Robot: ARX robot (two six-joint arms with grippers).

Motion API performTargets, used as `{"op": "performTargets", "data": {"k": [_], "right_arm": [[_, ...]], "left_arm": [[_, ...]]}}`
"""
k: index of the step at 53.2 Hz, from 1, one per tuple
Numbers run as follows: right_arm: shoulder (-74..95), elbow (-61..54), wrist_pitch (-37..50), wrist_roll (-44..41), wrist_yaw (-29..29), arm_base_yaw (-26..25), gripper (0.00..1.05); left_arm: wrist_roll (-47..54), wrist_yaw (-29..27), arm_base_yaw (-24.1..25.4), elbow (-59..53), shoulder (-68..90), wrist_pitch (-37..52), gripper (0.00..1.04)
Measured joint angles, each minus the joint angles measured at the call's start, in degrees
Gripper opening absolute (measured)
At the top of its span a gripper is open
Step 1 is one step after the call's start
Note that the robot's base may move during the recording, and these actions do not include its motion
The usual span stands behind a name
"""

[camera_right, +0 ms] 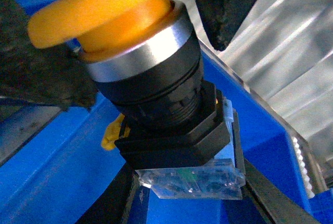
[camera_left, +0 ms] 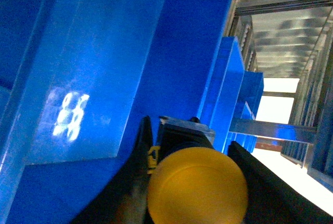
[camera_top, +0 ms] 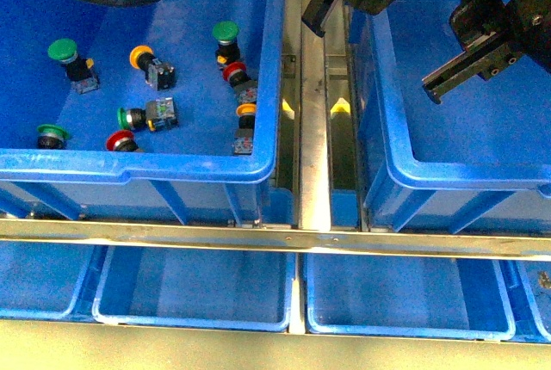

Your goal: Pick red and yellow buttons and place in box

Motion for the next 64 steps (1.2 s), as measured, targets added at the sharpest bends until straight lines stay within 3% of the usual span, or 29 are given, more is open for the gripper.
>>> {"op": "performTargets", "data": {"k": [7,13,26,31,36,42,48,64], "right_arm": [[-0.5,-0.4,0.2,0.0,0.0,0.0,0.32],[-0.6,-0.6,0.2,0.0,-0.3,0.0,0.32],[-0.6,-1.4,-0.1,0.0,-0.7,-0.5,0.32],[-0.6,-1.5,-0.2,0.0,-0.9,-0.8,0.32],[-0.8,-1.6,-0.3,0.0,-1.4,-0.9,0.32],[-0.9,-1.6,-0.7,0.0,-1.0,-1.8,0.32],[-1.0,-1.6,-1.0,0.0,-1.4,-1.8,0.32],[-1.5,-1.6,-2.2,0.0,-1.5,-2.1,0.31]], "left_arm": [[2.1,-1.2,0.0,0.0,0.0,0.2,0.81],[3.5,-1.6,0.0,0.0,0.0,0.4,0.98],[7.2,-5.3,0.0,0.0,0.0,0.5,0.97],[10.2,0.5,3.2,1.6,2.8,3.0,0.97],[11.7,-0.5,5.4,1.5,4.3,2.6,0.97],[13.6,-7.3,6.5,-9.8,-0.9,2.8,0.97],[14.5,-8.2,5.8,-17.8,-8.8,2.8,0.97],[19.8,-10.0,5.8,-25.7,-17.6,2.9,0.97]]}}
